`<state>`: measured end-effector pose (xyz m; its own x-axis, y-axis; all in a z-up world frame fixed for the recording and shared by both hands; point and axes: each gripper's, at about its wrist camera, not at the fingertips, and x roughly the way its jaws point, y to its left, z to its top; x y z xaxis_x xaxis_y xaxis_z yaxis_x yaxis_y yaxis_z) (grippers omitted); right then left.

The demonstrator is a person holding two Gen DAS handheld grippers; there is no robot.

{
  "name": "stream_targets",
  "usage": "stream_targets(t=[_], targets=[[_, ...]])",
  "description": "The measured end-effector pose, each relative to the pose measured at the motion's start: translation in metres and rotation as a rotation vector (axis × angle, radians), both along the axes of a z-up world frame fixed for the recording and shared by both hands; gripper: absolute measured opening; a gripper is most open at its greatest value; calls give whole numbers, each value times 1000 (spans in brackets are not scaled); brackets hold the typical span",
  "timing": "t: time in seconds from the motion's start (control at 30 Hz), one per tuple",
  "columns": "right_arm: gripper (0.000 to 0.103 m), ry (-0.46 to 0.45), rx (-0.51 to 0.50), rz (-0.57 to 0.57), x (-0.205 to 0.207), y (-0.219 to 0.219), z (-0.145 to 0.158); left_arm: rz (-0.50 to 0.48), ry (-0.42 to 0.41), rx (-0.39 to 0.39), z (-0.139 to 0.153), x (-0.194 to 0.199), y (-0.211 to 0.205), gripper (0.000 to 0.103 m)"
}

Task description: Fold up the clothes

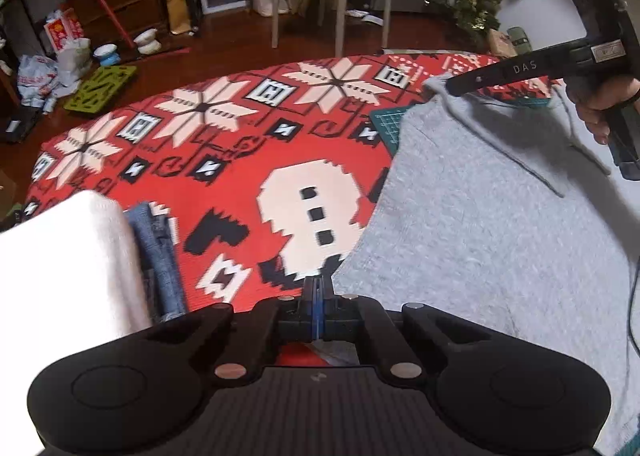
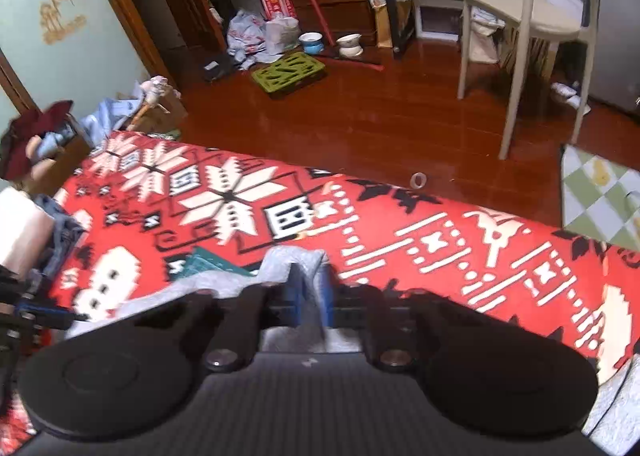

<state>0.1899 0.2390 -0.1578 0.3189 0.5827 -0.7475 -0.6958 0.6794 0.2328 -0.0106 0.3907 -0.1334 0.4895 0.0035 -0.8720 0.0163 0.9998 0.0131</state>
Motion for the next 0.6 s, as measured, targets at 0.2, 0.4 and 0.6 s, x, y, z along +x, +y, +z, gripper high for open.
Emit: stream_targets(t=[0.2, 0.4, 0.6], targets=[[8, -15, 17, -30, 4, -6, -9, 92, -23, 15, 0, -6, 14, 1], [18, -42, 56, -42, -1, -15, 10, 114, -23, 8, 2, -9, 15, 7], [18, -73, 115, -36, -26, -69, 59, 161, -88, -36, 20, -23, 15, 22]])
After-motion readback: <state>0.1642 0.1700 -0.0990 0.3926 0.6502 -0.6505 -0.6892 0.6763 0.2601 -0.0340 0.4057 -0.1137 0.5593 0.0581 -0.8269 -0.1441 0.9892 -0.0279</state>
